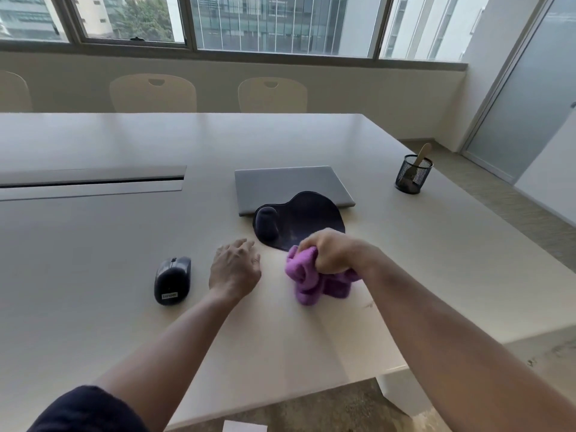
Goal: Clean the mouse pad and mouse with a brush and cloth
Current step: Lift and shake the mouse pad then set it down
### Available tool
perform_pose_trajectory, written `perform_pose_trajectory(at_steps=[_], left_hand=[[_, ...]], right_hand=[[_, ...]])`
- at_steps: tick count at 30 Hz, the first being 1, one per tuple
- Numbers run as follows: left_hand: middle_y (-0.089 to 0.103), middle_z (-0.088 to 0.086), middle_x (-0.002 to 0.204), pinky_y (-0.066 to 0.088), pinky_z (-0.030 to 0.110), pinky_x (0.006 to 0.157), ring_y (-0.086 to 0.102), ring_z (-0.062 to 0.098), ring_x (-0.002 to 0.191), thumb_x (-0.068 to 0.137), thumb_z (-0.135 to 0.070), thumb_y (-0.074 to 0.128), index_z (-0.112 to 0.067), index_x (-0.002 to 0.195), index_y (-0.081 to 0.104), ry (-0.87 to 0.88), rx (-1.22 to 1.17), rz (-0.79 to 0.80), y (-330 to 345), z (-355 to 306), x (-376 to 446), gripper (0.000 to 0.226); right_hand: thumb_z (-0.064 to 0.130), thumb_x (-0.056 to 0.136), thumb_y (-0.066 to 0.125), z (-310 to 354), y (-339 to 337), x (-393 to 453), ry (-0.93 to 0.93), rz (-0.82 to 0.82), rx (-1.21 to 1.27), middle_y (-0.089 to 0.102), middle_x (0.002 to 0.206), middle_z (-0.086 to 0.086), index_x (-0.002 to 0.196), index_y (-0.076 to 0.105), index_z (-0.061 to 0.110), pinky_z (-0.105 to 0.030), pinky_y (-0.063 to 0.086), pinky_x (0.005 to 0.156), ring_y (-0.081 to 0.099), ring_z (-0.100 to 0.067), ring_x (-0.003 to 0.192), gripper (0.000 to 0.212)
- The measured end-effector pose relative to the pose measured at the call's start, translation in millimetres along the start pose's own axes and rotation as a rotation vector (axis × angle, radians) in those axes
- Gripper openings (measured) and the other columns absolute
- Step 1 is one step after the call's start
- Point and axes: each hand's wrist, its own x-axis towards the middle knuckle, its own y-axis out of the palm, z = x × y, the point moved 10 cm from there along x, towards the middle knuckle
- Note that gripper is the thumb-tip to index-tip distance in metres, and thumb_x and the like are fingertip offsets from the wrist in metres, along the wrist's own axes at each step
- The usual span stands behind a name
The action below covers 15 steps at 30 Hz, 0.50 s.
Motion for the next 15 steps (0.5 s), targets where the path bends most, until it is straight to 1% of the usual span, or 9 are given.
perform_pose_trajectory(at_steps=[1,3,4,5,7,9,12,13,15], left_hand=[[0.057,0.005,0.131,0.031,0.037,0.107,0.053,0.029,0.117,0.096,-0.031,0.043,-0.016,0.12,0.06,0.001,-0.006,0.002,2,-1,-3,0.032],[0.055,0.006,0.128,0.031,0.038,0.108,0.05,0.03,0.119,0.096,-0.031,0.041,-0.016,0.109,0.058,0.006,-0.03,0.018,8,-2,-8,0.026],[0.053,0.007,0.134,0.027,0.038,0.112,0.046,0.03,0.128,0.096,-0.031,0.041,-0.016,0.115,0.057,0.012,-0.043,0.026,12,-2,-10,0.029],[0.047,0.008,0.144,0.022,0.038,0.117,0.038,0.028,0.137,0.097,-0.031,0.04,-0.015,0.127,0.054,0.012,-0.053,0.033,15,-2,-13,0.037],[0.035,0.008,0.156,0.013,0.036,0.121,0.025,0.023,0.146,0.099,-0.033,0.038,-0.012,0.145,0.042,-0.006,-0.068,0.032,17,0,-14,0.051],[0.031,0.007,0.158,0.011,0.035,0.122,0.022,0.021,0.148,0.099,-0.035,0.037,-0.011,0.149,0.037,-0.021,-0.081,0.023,17,1,-16,0.055],[0.03,0.007,0.159,0.011,0.035,0.122,0.021,0.02,0.148,0.1,-0.035,0.035,-0.011,0.15,0.035,-0.024,-0.086,0.016,16,-2,-18,0.056],[0.029,0.007,0.159,0.01,0.036,0.122,0.021,0.02,0.148,0.1,-0.035,0.035,-0.01,0.15,0.035,-0.021,-0.08,0.019,16,-3,-18,0.056],[0.028,0.007,0.159,0.007,0.038,0.123,0.019,0.02,0.149,0.101,-0.035,0.032,-0.009,0.15,0.034,-0.018,-0.045,0.029,15,-4,-19,0.055]], right_hand=[[0.006,0.071,0.049,11,-1,0,-0.059,-0.062,0.054,0.062,0.095,0.01,0.1,0.071,0.038,-0.024,0.055,0.066,0.062,-0.013,0.084,0.049],[0.003,0.075,0.056,33,16,2,-0.192,-0.083,-0.002,0.056,0.108,0.007,0.111,0.071,0.036,-0.031,0.051,0.09,0.056,-0.016,0.102,0.051],[0.005,0.078,0.063,38,29,4,-0.238,-0.068,-0.076,0.055,0.113,0.006,0.114,0.07,0.035,-0.032,0.046,0.097,0.053,-0.017,0.109,0.048],[0.009,0.079,0.07,39,39,3,-0.261,-0.056,-0.131,0.055,0.116,0.005,0.115,0.07,0.035,-0.033,0.043,0.101,0.05,-0.017,0.113,0.044],[0.015,0.078,0.077,27,41,2,-0.257,-0.064,-0.145,0.056,0.118,0.003,0.113,0.071,0.031,-0.031,0.041,0.101,0.05,-0.018,0.112,0.039],[0.01,0.082,0.07,6,29,-3,-0.199,-0.077,-0.131,0.057,0.114,0.001,0.11,0.071,0.028,-0.031,0.042,0.099,0.053,-0.021,0.109,0.033],[0.005,0.084,0.061,-35,12,-17,-0.044,-0.075,-0.142,0.057,0.111,-0.001,0.105,0.07,0.027,-0.032,0.045,0.096,0.055,-0.023,0.103,0.032],[0.003,0.082,0.061,-49,7,-24,0.017,-0.078,-0.116,0.059,0.109,-0.002,0.101,0.071,0.026,-0.031,0.048,0.091,0.057,-0.024,0.098,0.032],[0.0,0.077,0.057,-74,4,-38,0.146,-0.054,-0.045,0.065,0.1,-0.003,0.09,0.07,0.026,-0.031,0.055,0.073,0.061,-0.022,0.081,0.031]])
